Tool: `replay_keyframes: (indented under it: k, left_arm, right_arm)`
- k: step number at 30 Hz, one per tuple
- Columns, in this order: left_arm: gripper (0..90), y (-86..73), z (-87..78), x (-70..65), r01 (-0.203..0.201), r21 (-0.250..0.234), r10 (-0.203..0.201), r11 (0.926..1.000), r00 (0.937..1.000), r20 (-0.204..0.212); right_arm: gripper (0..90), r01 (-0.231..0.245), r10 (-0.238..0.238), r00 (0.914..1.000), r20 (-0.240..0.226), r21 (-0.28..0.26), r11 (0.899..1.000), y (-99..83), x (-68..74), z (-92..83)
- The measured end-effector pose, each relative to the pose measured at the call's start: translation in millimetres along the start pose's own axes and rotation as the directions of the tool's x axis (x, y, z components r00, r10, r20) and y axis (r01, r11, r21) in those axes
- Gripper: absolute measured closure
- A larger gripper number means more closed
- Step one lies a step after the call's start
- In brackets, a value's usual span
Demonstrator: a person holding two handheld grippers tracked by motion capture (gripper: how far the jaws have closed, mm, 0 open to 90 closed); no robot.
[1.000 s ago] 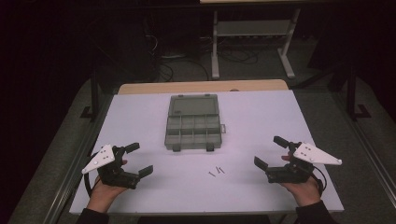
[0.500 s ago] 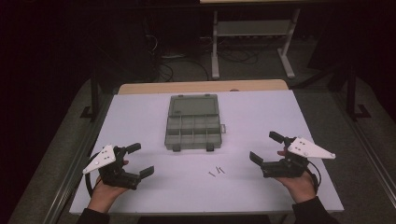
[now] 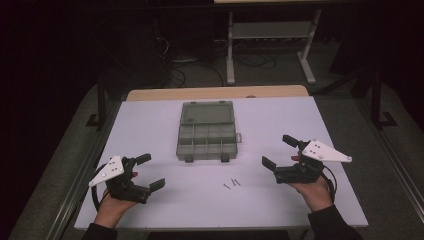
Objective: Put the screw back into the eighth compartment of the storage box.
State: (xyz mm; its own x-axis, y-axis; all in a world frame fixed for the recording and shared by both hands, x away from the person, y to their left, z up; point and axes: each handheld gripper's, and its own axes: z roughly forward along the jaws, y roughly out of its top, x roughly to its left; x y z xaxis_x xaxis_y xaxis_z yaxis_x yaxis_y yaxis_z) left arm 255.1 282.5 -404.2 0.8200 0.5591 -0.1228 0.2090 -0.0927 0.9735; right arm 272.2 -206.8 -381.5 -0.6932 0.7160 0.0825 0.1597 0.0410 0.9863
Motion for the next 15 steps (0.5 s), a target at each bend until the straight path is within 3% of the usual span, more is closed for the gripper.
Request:
replay_keyframes:
  k: [9,15]
  left_arm:
    - [0.0,-0.1,0.8,-0.6,-0.009,0.001,0.009,1.0000,0.9999,0.004]
    - [0.0,-0.2,0.7,-1.8,0.007,-0.017,-0.007,0.9998,1.0000,0.005]
  right_arm:
    - [0.0,0.003,-0.003,0.9997,-0.023,-0.004,1.000,4.8,2.5,11.6]
    - [0.0,0.012,-0.012,0.9991,-0.040,0.003,1.000,6.8,5.1,19.5]
